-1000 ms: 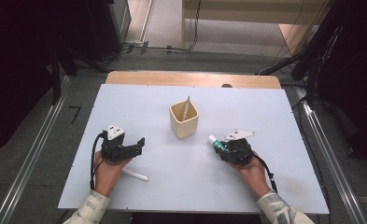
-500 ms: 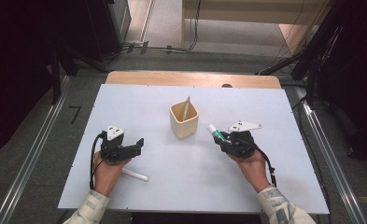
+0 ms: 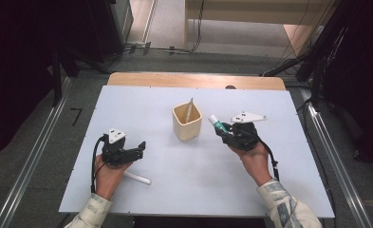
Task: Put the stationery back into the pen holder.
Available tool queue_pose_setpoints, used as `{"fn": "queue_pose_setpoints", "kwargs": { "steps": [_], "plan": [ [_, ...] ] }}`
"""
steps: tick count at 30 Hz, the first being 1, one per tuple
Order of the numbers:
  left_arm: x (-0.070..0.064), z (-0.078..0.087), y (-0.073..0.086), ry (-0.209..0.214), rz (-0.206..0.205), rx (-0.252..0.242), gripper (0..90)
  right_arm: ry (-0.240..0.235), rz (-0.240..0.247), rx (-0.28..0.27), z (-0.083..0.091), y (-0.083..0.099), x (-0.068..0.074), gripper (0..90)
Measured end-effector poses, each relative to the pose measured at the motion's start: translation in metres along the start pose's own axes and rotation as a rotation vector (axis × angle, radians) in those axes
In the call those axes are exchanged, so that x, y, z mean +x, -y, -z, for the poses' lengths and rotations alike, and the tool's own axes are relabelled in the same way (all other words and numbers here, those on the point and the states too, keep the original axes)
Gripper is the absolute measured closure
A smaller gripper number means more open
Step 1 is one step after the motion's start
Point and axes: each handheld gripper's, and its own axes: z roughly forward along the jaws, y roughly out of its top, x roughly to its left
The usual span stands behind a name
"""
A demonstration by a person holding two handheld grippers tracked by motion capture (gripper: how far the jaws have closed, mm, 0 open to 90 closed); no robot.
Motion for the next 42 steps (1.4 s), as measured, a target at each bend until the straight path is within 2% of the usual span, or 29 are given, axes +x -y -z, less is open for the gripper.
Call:
{"fn": "queue_pose_setpoints", "kwargs": {
  "steps": [24, 42],
  "plan": [
    [0.001, -0.001, 0.0, 0.003, 0.006, -0.005, 19.3, -0.033, 0.027, -0.045, -0.016, -0.041, 0.01, 63.4],
    [0.002, 0.0, 0.001, 0.001, 0.006, -0.008, 19.3, -0.054, 0.058, -0.064, -0.025, -0.064, 0.025, 63.4]
  ]
}}
